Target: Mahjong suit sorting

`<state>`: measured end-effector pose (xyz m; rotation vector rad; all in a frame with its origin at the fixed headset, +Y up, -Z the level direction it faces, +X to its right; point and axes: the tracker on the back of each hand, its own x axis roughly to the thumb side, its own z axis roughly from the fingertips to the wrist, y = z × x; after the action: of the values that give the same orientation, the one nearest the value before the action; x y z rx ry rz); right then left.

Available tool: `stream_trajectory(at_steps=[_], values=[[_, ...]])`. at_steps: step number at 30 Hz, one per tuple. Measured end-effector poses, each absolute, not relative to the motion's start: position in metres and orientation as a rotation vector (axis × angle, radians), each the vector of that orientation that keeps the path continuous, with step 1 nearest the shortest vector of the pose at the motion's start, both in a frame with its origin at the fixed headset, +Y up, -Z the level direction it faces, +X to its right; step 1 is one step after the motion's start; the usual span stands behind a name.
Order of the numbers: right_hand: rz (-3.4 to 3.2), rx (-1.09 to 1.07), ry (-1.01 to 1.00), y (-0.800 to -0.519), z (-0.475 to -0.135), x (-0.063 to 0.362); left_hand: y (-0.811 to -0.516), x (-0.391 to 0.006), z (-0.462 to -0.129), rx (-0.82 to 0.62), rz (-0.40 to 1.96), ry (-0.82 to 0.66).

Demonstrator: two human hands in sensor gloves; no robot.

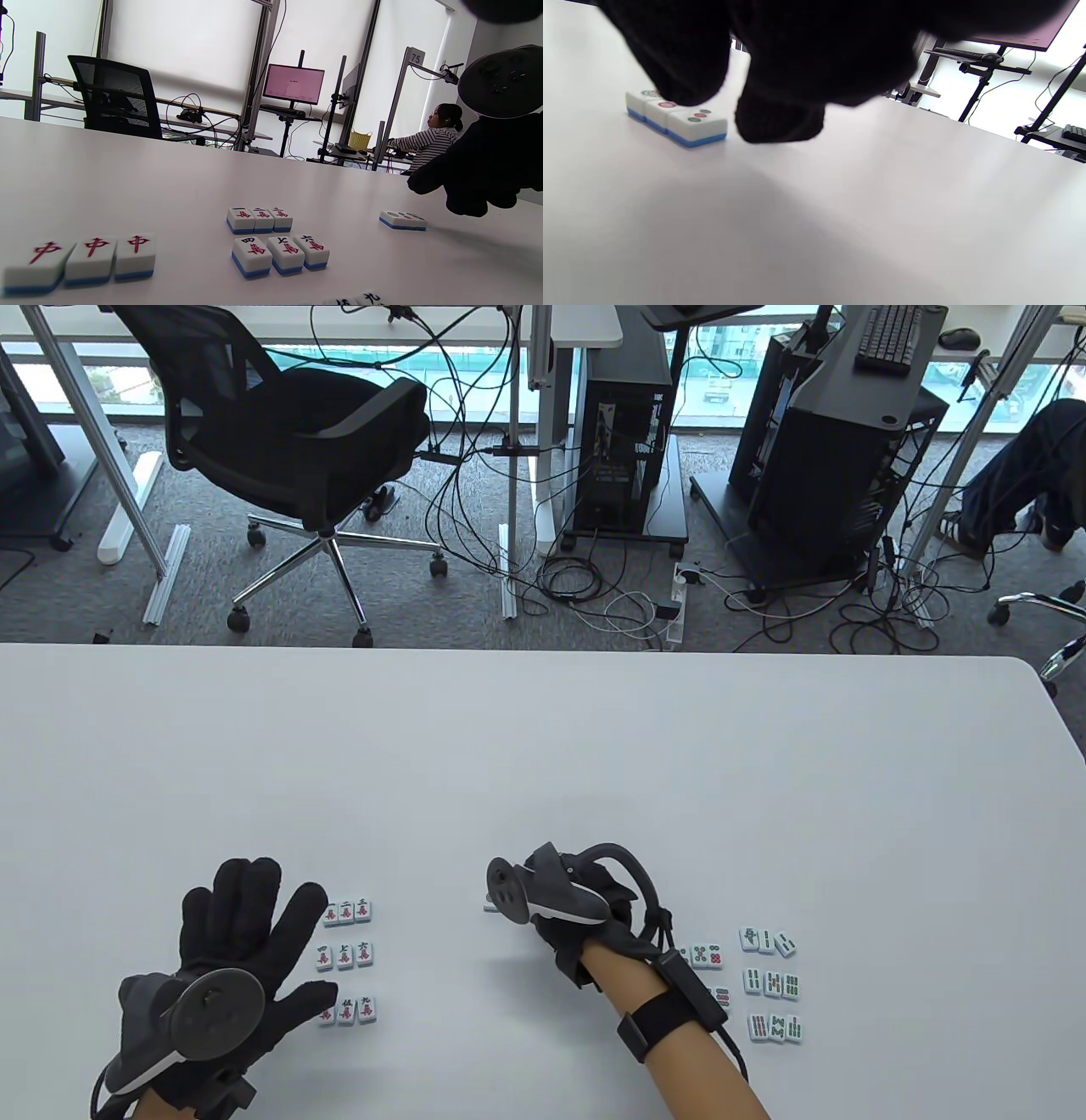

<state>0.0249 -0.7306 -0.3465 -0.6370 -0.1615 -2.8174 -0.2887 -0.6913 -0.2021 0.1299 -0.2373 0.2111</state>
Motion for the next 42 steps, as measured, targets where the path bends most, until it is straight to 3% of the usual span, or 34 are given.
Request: stream_trajectory(at_steps=[7,17,26,36,42], values=[[-2.760,-0.492,-0.236,-0.716,-0.340,0.091,-0.692,-0.287,-0.202,0.123,0.203,-0.239],[-2.668,-0.466,-0.516,-0.742,-0.315,0.145,-0.694,-0.285,-0.203,0.094,0.193,-0.231],[-2.580,-0.547,-0.317,-0.765,-0.305,0.137,-0.695,-0.283,-0.205,0.071,0.189,-0.227],[-2.604,-0.515,-0.499,-0.761,-0.323,0.118,-0.693,-0.282,-0.205,0.078,0.199,-0.233],[-2.825,-0.611,-0.244,-0.741,-0.333,0.076,-0.693,-0.283,-0.205,0.084,0.201,-0.239]])
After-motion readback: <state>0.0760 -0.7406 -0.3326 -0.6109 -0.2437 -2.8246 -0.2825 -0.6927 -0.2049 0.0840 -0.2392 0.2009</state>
